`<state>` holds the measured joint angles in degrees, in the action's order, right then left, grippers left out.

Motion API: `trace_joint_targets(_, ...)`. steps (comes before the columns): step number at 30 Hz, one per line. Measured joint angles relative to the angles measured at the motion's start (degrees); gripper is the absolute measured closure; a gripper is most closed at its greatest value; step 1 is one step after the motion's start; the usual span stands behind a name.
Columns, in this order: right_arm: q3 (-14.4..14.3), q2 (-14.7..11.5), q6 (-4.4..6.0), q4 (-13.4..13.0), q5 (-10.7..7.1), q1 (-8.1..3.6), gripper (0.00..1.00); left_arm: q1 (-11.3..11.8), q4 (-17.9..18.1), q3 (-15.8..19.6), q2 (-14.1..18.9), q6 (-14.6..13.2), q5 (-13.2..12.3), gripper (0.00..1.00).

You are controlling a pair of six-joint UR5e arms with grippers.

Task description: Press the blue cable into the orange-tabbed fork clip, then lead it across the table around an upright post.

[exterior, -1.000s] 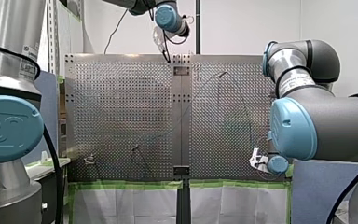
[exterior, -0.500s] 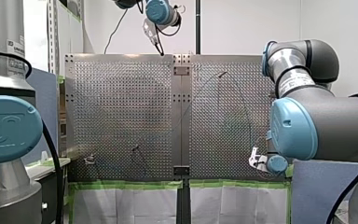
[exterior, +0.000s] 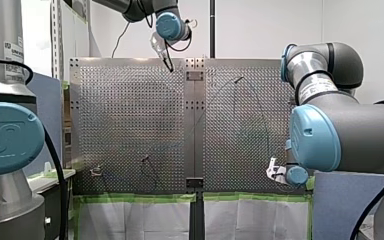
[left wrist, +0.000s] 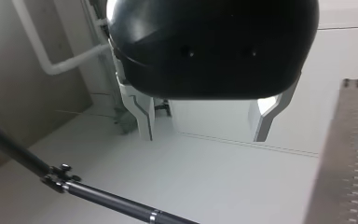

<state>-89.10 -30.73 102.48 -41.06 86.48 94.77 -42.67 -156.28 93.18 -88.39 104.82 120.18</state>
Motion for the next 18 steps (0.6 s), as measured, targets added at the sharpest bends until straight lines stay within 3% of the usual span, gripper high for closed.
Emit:
trace_joint_targets(9,0.01,-0.05,0.02,0.05,-0.07,0.08,1.0,-0.09,0.17,5.13,-0.6,0.11,0.01,0.0)
trace_joint_targets(18,0.02,-0.11,0.02,0.09,-0.07,0.1,1.0,-0.55,0.44,10.34,-4.14,-0.56,0.01,0.0)
